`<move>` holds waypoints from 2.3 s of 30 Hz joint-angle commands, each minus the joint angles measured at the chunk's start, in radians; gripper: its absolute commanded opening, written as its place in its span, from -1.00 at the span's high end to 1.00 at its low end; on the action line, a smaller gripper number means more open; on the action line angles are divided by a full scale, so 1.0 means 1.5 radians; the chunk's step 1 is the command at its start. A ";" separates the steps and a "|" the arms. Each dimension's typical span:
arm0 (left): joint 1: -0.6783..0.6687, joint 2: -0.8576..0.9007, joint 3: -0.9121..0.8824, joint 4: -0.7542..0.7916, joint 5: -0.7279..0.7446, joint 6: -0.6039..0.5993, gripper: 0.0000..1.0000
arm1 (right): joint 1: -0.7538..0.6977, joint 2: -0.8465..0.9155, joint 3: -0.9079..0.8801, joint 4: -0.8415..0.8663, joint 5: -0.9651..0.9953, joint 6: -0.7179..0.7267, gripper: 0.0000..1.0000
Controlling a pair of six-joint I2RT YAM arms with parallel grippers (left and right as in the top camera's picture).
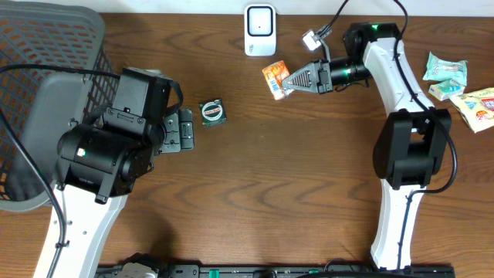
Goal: Scan the item barcode
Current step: 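Lift the orange pack up beside the scanner with the right gripper, then hold the orange pack in front of the scanner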
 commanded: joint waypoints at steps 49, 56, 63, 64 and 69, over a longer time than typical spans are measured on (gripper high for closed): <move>0.003 0.003 0.005 -0.002 -0.011 0.006 -0.96 | 0.108 -0.010 0.002 0.336 0.678 0.453 0.97; 0.003 0.003 0.005 -0.002 -0.011 0.006 -0.96 | 0.183 -0.009 0.001 0.500 1.127 0.274 0.98; 0.003 0.003 0.005 -0.002 -0.011 0.006 -0.95 | 0.207 -0.006 0.001 0.743 1.158 0.107 0.98; 0.003 0.003 0.005 -0.002 -0.011 0.006 -0.96 | 0.207 -0.005 0.001 0.778 1.154 0.100 0.97; 0.003 0.003 0.005 -0.002 -0.011 0.006 -0.96 | 0.206 0.013 0.001 0.896 1.073 0.043 0.98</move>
